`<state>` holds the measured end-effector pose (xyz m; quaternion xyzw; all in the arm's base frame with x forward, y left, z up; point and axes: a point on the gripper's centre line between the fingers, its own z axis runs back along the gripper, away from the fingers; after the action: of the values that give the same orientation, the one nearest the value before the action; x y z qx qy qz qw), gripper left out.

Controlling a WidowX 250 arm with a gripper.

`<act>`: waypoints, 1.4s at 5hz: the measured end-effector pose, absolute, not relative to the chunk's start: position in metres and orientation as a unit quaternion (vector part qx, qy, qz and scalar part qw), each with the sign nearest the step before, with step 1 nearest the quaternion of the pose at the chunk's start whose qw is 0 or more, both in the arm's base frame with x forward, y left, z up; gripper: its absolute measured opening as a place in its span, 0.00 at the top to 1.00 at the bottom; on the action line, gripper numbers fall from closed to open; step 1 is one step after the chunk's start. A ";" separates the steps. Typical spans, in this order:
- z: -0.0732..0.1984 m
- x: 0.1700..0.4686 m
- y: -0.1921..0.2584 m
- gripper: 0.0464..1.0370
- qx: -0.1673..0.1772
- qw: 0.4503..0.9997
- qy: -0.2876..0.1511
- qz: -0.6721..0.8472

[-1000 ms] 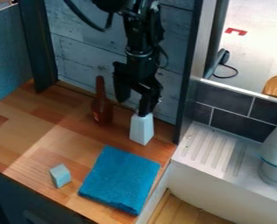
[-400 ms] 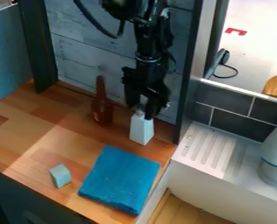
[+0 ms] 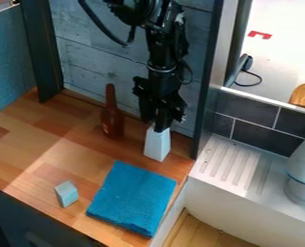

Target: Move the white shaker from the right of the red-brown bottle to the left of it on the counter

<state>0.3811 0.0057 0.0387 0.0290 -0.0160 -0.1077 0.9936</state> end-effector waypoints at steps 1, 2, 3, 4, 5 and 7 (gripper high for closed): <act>0.038 0.378 0.006 0.56 0.029 0.994 -0.013 -0.109; 0.046 0.368 0.010 0.57 0.003 0.994 0.003 -0.112; 0.101 0.356 0.048 0.57 -0.015 0.996 -0.055 -0.062; 0.141 0.337 0.078 0.57 -0.034 0.997 -0.063 -0.031; 0.178 0.318 0.122 0.57 -0.037 0.997 -0.073 0.011; 0.165 0.308 0.180 0.57 -0.004 0.995 -0.082 0.057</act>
<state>0.3077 0.1797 0.1647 -0.0044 -0.0819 0.0565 0.9950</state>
